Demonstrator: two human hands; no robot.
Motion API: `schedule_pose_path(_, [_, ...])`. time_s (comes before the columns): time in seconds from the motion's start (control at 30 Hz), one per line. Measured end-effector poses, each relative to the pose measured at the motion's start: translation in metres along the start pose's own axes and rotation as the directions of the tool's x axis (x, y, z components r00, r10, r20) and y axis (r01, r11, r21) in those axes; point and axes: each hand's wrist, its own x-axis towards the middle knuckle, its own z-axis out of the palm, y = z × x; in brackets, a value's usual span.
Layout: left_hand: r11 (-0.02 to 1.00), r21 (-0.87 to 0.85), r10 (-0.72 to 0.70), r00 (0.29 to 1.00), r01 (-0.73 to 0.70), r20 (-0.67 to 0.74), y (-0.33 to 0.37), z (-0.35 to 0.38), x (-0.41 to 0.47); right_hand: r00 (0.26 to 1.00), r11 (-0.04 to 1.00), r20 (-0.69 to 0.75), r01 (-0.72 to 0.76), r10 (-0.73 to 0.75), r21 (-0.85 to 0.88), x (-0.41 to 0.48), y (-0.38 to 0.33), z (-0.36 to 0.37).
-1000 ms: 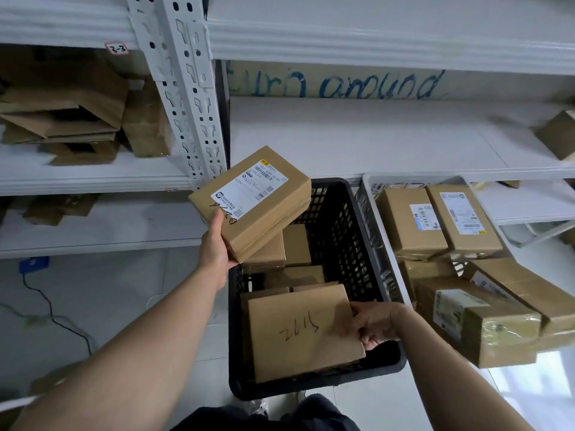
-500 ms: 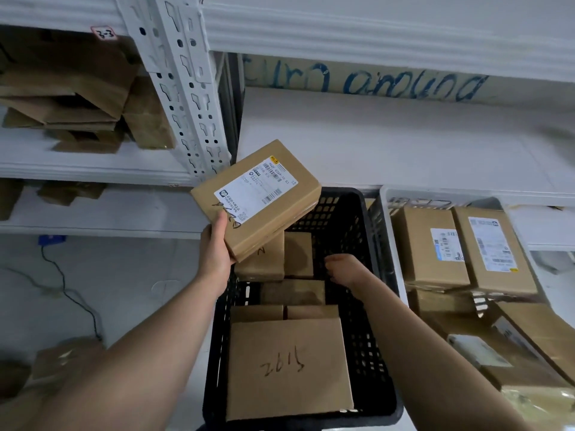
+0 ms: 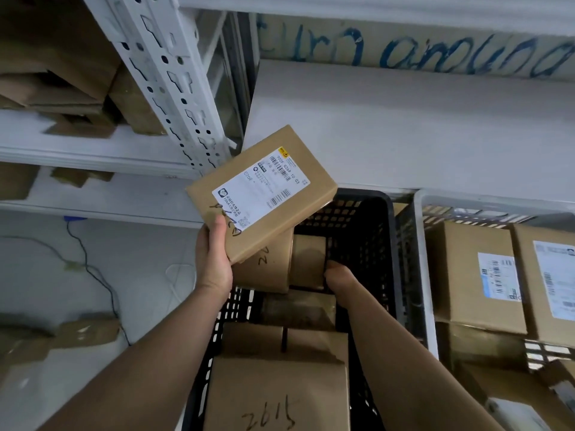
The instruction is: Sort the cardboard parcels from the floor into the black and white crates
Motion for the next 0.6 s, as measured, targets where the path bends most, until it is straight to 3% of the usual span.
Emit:
schedule_pose_path(0.2, [0.997,0.03,0.07,0.995,-0.068,-0.067,0.002,-0.006,0.006,1.0,1.0,0.026,0.002,-0.001,-0.022,0.022,0.006,0.007])
schedule_pose_path(0.4, [0.996,0.092,0.012,1.0,-0.012,0.009,-0.003,-0.005,0.009,0.999,0.998,0.041,-0.019,0.022,-0.056,-0.009,-0.014,-0.006])
schedule_pose_path(0.53, [0.994,0.112,0.015,1.0,-0.014,-0.009,-0.006,-0.003,0.006,0.988,0.934,-0.001,-0.147,0.155,-0.327,-0.014,0.009,-0.012])
schedule_pose_path(0.6, [0.994,0.104,0.012,1.0,-0.01,-0.014,-0.009,-0.004,0.008,0.973,0.939,0.037,-0.211,0.23,-0.27,-0.013,0.024,-0.008])
